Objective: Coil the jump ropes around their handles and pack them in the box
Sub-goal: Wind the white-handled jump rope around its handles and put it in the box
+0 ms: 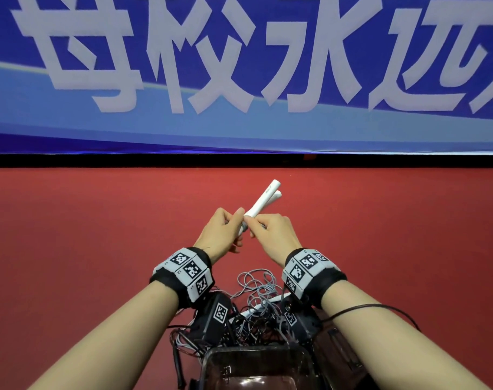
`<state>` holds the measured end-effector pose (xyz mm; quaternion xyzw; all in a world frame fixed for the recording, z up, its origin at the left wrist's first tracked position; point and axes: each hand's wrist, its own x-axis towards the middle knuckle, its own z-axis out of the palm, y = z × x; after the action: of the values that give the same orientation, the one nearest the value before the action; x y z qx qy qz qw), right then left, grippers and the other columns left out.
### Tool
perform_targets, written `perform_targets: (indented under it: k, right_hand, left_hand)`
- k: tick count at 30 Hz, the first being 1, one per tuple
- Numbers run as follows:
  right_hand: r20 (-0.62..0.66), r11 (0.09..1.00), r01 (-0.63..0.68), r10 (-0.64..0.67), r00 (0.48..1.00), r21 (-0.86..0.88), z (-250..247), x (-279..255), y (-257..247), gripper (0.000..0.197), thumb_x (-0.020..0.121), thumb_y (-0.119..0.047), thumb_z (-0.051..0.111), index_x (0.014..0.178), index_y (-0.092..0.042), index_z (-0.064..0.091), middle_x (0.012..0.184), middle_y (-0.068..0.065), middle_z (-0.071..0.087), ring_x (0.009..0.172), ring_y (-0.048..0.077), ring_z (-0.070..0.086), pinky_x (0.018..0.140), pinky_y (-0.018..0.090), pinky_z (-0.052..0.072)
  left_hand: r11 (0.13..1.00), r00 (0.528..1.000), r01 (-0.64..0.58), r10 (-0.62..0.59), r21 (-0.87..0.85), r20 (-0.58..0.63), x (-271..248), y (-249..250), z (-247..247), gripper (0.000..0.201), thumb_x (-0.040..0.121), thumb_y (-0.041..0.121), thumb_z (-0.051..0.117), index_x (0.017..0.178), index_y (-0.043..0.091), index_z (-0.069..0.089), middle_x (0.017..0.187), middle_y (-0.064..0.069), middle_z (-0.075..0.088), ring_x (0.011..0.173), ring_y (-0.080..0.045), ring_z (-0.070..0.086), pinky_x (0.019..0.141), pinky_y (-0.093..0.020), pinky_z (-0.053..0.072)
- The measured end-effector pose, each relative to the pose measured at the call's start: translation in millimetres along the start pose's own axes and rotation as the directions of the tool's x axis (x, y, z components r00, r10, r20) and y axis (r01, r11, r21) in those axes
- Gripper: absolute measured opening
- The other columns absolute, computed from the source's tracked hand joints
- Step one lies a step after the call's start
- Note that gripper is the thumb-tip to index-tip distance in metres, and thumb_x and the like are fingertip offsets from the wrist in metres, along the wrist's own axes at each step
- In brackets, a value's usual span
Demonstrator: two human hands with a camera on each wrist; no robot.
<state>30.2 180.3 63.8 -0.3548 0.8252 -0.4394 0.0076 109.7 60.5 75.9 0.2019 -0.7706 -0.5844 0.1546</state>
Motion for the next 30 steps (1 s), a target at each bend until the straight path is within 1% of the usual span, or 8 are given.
perform_targets:
  k: [6, 8, 11, 13, 16, 21, 25, 30]
  right_hand:
    - [0.060, 0.977, 0.103, -0.093, 0.994, -0.186, -3, 0, 7, 0.042, 0.098, -0.041, 0.051, 0.068, -0.016, 0.067, 0.047, -0.002, 0.048, 0.046, 0.013, 0.043, 0.047, 0.028, 0.032]
    - [0.077, 0.971, 0.121, -0.107, 0.991, -0.207, -3, -1, 9, 0.043, 0.097, -0.043, 0.051, 0.070, -0.014, 0.068, 0.053, 0.005, 0.056, 0.049, 0.020, 0.047, 0.051, 0.034, 0.038]
    - [0.142, 0.959, 0.159, -0.127, 0.982, -0.236, -5, -3, 9, 0.046, 0.097, -0.046, 0.050, 0.070, -0.014, 0.068, 0.055, 0.007, 0.058, 0.050, 0.022, 0.048, 0.051, 0.035, 0.039]
    - [0.179, 0.953, 0.173, -0.130, 0.975, -0.248, -6, -5, 7, 0.048, 0.096, -0.049, 0.050, 0.067, -0.014, 0.066, 0.052, 0.004, 0.054, 0.047, 0.019, 0.043, 0.050, 0.034, 0.035]
    - [0.196, 0.944, 0.182, -0.131, 0.972, -0.274, -4, -6, 5, 0.047, 0.097, -0.047, 0.050, 0.067, -0.014, 0.065, 0.050, 0.001, 0.050, 0.049, 0.021, 0.045, 0.051, 0.034, 0.036]
    - [0.160, 0.940, 0.159, -0.114, 0.980, -0.302, -5, -5, 4, 0.034, 0.095, -0.033, 0.049, 0.075, -0.014, 0.069, 0.064, 0.007, 0.065, 0.061, 0.029, 0.058, 0.058, 0.038, 0.048]
    - [0.201, 0.931, 0.135, -0.068, 0.977, -0.340, -5, -6, 7, 0.028, 0.094, -0.027, 0.044, 0.081, -0.017, 0.068, 0.077, 0.006, 0.069, 0.070, 0.031, 0.061, 0.065, 0.039, 0.051]
    - [0.310, 0.927, 0.171, -0.063, 0.949, -0.334, -19, -6, 3, 0.019, 0.094, -0.028, 0.050, 0.078, -0.020, 0.054, 0.065, -0.003, 0.052, 0.065, 0.026, 0.052, 0.059, 0.033, 0.040]
  left_hand:
    - [0.990, 0.987, 0.124, -0.116, -0.063, 0.112, 2, 8, -4, 0.024, 0.100, 0.019, 0.052, 0.080, 0.007, 0.051, 0.069, -0.009, 0.059, 0.069, -0.020, 0.062, 0.059, -0.030, 0.054]
    - [0.986, 0.980, 0.154, -0.143, -0.068, 0.140, 3, 6, -8, 0.008, 0.098, 0.015, 0.055, 0.093, 0.010, 0.051, 0.073, -0.012, 0.063, 0.071, -0.022, 0.065, 0.063, -0.032, 0.055]
    - [0.979, 0.957, 0.197, -0.179, -0.061, 0.228, 4, 3, -15, 0.031, 0.095, 0.009, 0.058, 0.122, 0.018, 0.045, 0.075, -0.015, 0.067, 0.071, -0.027, 0.066, 0.062, -0.030, 0.054]
    - [0.987, 0.949, 0.149, -0.158, 0.055, 0.273, 1, 6, -16, 0.012, 0.093, 0.004, 0.055, 0.103, 0.006, 0.061, 0.070, -0.015, 0.063, 0.071, -0.027, 0.062, 0.064, -0.030, 0.051]
    - [0.975, 0.952, 0.118, -0.165, 0.191, 0.256, -2, 9, -8, 0.017, 0.089, -0.003, 0.040, 0.081, 0.000, 0.054, 0.069, -0.016, 0.055, 0.069, -0.028, 0.058, 0.071, -0.041, 0.053]
    - [0.982, 0.983, 0.026, -0.060, 0.188, 0.176, -5, 7, 8, 0.037, 0.103, 0.038, 0.032, 0.099, 0.006, 0.051, 0.073, -0.003, 0.057, 0.065, -0.024, 0.056, 0.066, -0.039, 0.053]
    - [0.941, 0.985, -0.072, 0.014, 0.332, 0.174, 2, -6, 13, 0.024, 0.104, 0.037, 0.035, 0.104, 0.014, 0.044, 0.083, -0.003, 0.060, 0.065, -0.022, 0.048, 0.062, -0.036, 0.044]
    - [0.794, 0.998, -0.057, 0.028, 0.605, 0.057, 14, -15, 4, 0.028, 0.104, 0.037, 0.034, 0.100, 0.012, 0.046, 0.089, -0.012, 0.061, 0.072, -0.030, 0.052, 0.065, -0.039, 0.040]
